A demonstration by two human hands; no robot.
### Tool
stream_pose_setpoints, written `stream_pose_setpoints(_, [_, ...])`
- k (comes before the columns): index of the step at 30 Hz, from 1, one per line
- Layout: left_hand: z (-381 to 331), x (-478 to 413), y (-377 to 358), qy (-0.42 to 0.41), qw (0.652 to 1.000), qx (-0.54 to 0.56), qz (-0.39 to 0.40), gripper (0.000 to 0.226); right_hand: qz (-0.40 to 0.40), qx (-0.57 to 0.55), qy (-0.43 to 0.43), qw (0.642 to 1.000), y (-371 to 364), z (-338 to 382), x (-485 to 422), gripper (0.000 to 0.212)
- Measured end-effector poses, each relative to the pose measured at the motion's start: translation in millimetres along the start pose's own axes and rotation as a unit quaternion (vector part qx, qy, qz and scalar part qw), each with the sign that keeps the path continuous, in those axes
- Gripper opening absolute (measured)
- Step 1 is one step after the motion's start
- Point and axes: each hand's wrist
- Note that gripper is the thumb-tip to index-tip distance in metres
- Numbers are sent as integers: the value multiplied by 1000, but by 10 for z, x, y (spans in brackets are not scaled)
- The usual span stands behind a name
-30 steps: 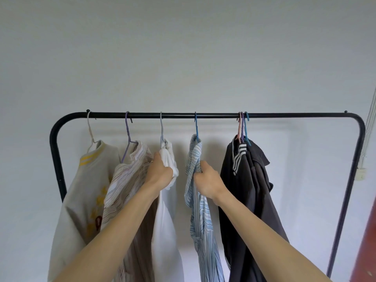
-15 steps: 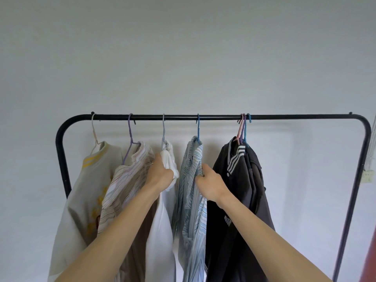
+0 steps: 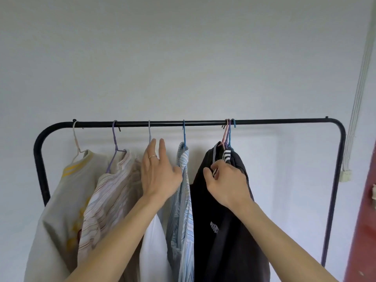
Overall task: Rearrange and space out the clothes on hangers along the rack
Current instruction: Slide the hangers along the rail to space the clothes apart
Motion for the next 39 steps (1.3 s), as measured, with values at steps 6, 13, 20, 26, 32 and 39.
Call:
stream_pose_setpoints(6, [-383,-146,-333,18,993,33,115,90,-54,139,-18,989,247,-332,-86,30])
stream_pose_setpoints(13, [-390,-182,-559,169,945,233,154,64,-10,257,-47,965,446,-521,-174,4])
stream_pose_setpoints(20, [-421,-104,-635,212,908,342,119,81,108,185,-136,967,544,-566,-383,13])
stream_pose_setpoints(26, [-444,-117,-616,234,901,350,108,78,157,158,-131,966,344,-431,-566,39])
stream_pose_setpoints(32, [-501,-150,-640,220,893,385,79,83,132,10,-101,986,40,-400,-534,16])
stream_pose_setpoints(39, [-486,-153,-661,215,886,406,57,79,112,26,-73,991,-37,-370,-454,10])
Point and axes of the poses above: each hand's wrist, its own x-axis away from the middle knuckle, its own y-axis out of the back of the hand, z = x × y, and after that the axes turned 14 degrees about -y, right-handed
